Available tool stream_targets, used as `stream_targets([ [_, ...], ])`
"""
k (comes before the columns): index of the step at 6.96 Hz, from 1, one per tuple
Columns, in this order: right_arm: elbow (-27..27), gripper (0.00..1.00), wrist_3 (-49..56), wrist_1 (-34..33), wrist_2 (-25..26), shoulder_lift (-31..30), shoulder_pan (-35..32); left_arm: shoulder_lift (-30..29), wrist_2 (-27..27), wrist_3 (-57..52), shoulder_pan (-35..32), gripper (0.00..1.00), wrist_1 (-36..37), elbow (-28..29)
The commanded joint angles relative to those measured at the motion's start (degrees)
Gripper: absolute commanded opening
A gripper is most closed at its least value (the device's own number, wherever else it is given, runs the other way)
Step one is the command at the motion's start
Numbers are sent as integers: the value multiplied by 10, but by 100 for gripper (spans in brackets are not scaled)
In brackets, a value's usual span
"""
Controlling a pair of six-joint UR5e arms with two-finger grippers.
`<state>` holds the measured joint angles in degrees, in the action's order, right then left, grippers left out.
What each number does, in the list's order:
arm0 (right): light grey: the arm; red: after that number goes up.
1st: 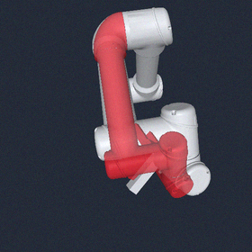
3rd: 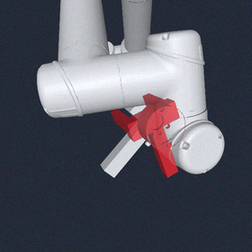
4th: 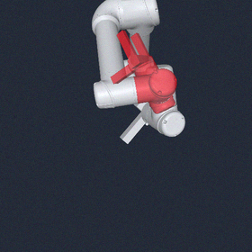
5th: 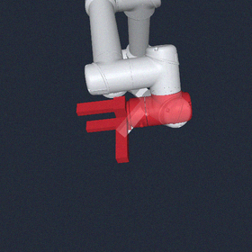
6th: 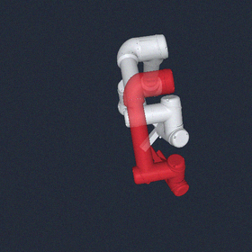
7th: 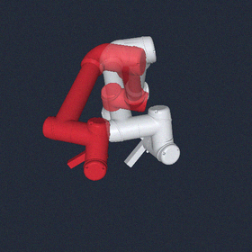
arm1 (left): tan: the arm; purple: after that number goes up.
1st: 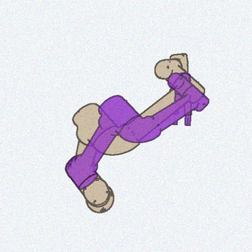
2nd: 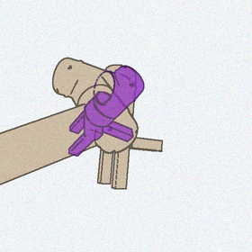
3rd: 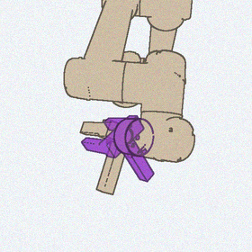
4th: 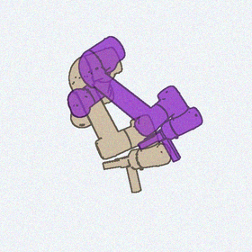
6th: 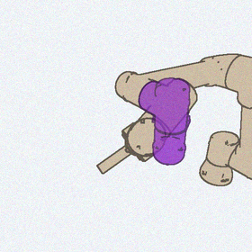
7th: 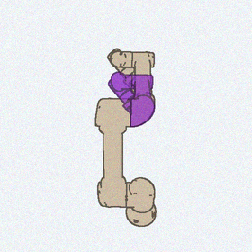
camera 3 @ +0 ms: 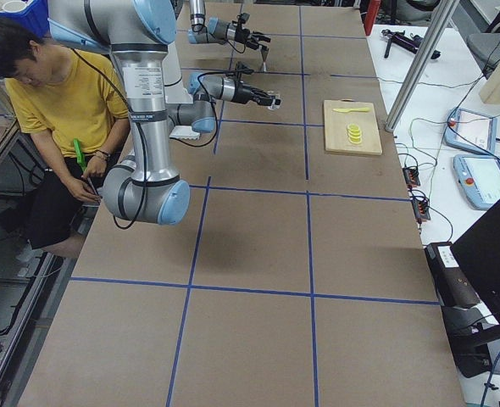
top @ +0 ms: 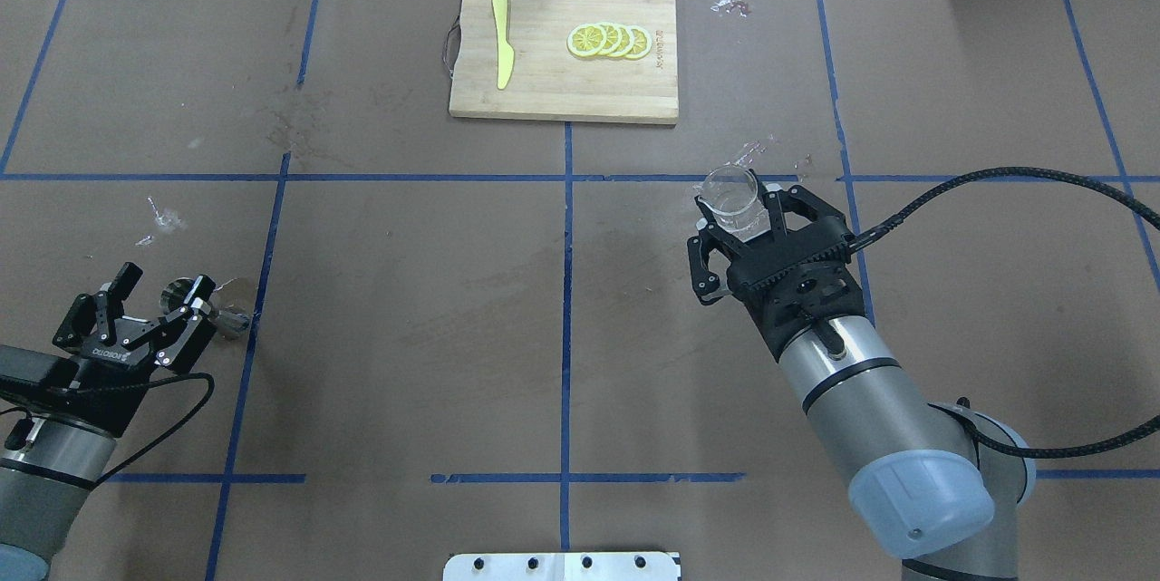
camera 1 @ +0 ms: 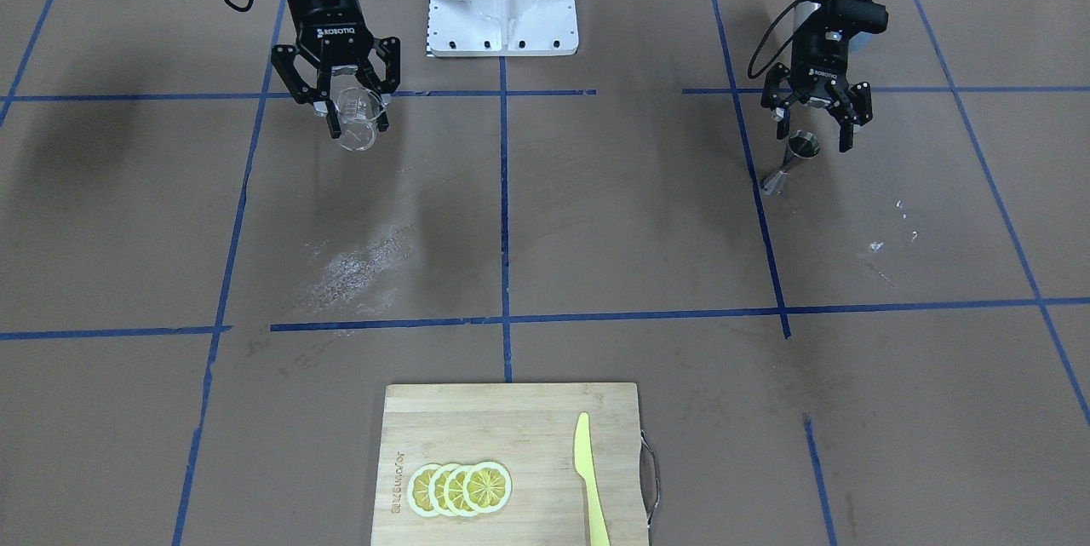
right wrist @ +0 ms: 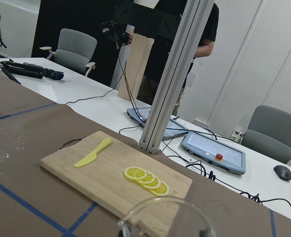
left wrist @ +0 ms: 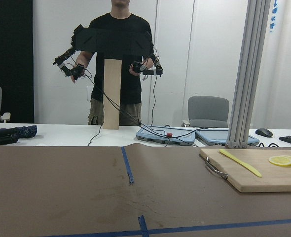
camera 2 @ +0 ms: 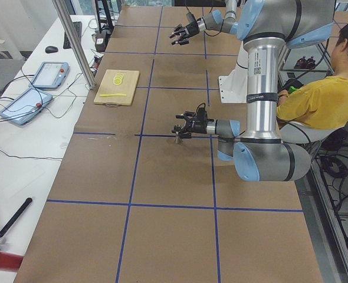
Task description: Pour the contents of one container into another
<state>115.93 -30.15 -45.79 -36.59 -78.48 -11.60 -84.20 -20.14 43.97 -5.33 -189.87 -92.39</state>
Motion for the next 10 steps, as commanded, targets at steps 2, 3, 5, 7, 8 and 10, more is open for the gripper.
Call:
stream_targets([
  [2,0,0,-1,0,-1,0,0,0,-13,-125,-4,100,-71,-70],
  [3,0,0,-1,0,-1,0,0,1,-55,-136,-24,100,-74,-73],
  [5,0,0,-1,-1,-1,0,0,1,-177,-149,-105,100,-39,-73],
  [7,-1,0,-2,-1,0,0,0,-6,-391,-171,-245,100,46,-73],
  [8,-3,0,-2,-1,0,0,0,-16,-521,-172,-331,100,110,-74],
  [10,-5,0,-2,-1,0,0,0,-58,-775,-189,-492,100,253,-72],
])
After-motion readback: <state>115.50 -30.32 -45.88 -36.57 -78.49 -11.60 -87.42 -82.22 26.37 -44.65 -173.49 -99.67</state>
